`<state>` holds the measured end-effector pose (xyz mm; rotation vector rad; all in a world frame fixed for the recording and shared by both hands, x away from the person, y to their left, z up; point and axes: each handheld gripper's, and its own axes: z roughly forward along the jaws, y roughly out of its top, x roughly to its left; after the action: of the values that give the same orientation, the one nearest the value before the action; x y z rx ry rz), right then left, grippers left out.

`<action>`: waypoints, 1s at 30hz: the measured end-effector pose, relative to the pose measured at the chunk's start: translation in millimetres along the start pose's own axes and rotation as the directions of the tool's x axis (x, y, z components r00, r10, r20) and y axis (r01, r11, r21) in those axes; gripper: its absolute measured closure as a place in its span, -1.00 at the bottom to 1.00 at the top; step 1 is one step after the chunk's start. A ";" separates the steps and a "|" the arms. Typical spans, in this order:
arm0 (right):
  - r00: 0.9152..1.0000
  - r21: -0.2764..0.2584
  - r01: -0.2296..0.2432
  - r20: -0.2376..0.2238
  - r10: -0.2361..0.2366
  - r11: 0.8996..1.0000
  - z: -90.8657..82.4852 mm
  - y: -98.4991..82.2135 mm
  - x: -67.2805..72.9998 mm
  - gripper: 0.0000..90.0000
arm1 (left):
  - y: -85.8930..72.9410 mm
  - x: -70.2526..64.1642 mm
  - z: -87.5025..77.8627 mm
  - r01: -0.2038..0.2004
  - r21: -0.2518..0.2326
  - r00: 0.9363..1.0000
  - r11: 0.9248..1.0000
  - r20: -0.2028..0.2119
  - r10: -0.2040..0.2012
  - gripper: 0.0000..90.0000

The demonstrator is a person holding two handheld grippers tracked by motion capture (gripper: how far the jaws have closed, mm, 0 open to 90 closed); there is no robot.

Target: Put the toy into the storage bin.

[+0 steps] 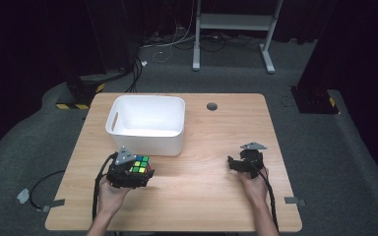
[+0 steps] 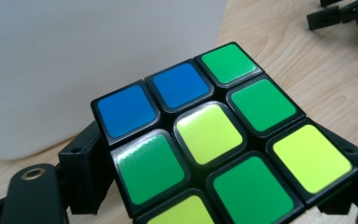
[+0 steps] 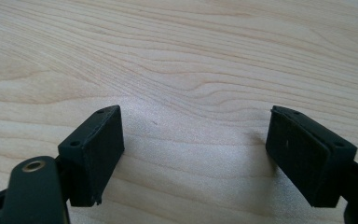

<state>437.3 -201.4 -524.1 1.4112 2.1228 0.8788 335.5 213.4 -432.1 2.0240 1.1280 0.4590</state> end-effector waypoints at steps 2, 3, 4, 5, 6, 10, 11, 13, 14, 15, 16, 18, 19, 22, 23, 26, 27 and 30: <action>1.000 0.000 0.000 0.000 0.000 1.000 0.0 0.0 0.0 -0.57 | 1.5 0.1 -1.1 -0.001 -0.001 1.000 1.000 0.001 0.001 -0.62; 1.000 0.000 0.000 0.000 0.000 1.000 0.0 0.0 0.0 -0.57 | 2.7 -0.1 -2.3 -0.002 -0.006 1.000 1.000 0.004 0.002 -0.62; 1.000 0.000 0.000 0.000 0.000 1.000 0.0 0.0 0.0 -0.57 | 2.7 -0.1 -2.3 -0.002 -0.006 1.000 1.000 0.004 0.002 -0.62; 1.000 0.000 0.000 0.000 0.000 1.000 0.0 0.0 0.0 -0.57 | 2.3 0.5 -2.9 0.005 -0.008 1.000 1.000 0.009 -0.004 -0.62; 1.000 0.000 0.000 0.000 0.000 1.000 0.0 0.0 0.0 -0.57 | 2.3 0.5 -2.9 0.005 -0.008 1.000 1.000 0.009 -0.004 -0.62; 1.000 0.000 0.000 0.000 0.000 1.000 0.0 0.0 0.0 -0.57 | 2.4 4.9 -5.5 0.031 -0.011 0.999 0.999 0.019 -0.031 -0.62; 1.000 0.000 0.000 0.000 0.000 1.000 0.0 0.0 0.0 -0.57 | 3.0 5.4 -6.3 0.039 -0.015 0.999 0.999 0.021 -0.039 -0.62; 1.000 0.000 0.000 0.000 0.000 1.000 0.0 0.0 0.0 -0.57 | 3.8 5.8 -7.2 0.041 -0.018 0.999 0.999 0.021 -0.041 -0.62; 1.000 0.000 0.000 0.000 0.000 1.000 0.0 0.0 0.0 -0.57 | 5.4 6.2 -9.0 0.044 -0.027 0.999 0.999 0.023 -0.043 -0.62; 1.000 0.000 0.000 0.000 0.000 1.000 0.0 0.0 0.0 -0.57 | 5.4 6.2 -9.0 0.044 -0.027 0.999 0.999 0.023 -0.043 -0.62; 1.000 0.000 0.000 0.000 0.000 1.000 0.0 0.0 0.0 -0.57 | 6.3 6.1 -9.6 0.050 -0.031 0.998 0.998 0.028 -0.049 -0.62; 1.000 0.000 0.000 0.000 0.000 1.000 0.0 0.0 0.0 -0.57 | 9.3 7.2 -11.5 0.047 -0.026 0.999 0.999 0.026 -0.046 -0.62; 1.000 0.000 0.000 0.000 0.000 1.000 0.0 0.0 0.0 -0.57 | 10.3 7.8 -12.2 0.050 -0.025 0.998 0.998 0.028 -0.049 -0.62; 1.000 0.000 0.000 0.000 0.000 1.000 0.0 0.0 0.0 -0.57 | 12.5 9.2 -14.2 0.052 -0.023 0.998 0.998 0.027 -0.051 -0.62; 1.000 0.000 0.000 0.000 0.000 1.000 0.0 0.0 0.0 -0.57 | 14.6 10.4 -16.7 0.049 -0.024 0.998 0.998 0.025 -0.049 -0.62; 1.000 -0.001 0.003 -0.001 -0.003 1.000 0.1 0.0 -0.2 -0.57 | 17.9 12.0 -20.2 0.050 -0.024 0.998 0.998 0.027 -0.049 -0.62; 1.000 0.000 0.000 0.000 0.000 1.000 0.0 0.0 0.0 -0.57 | 17.9 12.0 -20.2 0.050 -0.024 0.998 0.998 0.027 -0.049 -0.62; 1.000 -0.001 0.004 0.000 -0.004 1.000 0.0 0.0 -0.2 -0.57 | 21.0 13.8 -23.0 0.052 -0.021 0.998 0.998 0.031 -0.051 -0.62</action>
<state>437.4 -201.5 -524.1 1.4063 2.1245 0.8784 340.6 228.4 -401.9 1.9718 1.1493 0.4112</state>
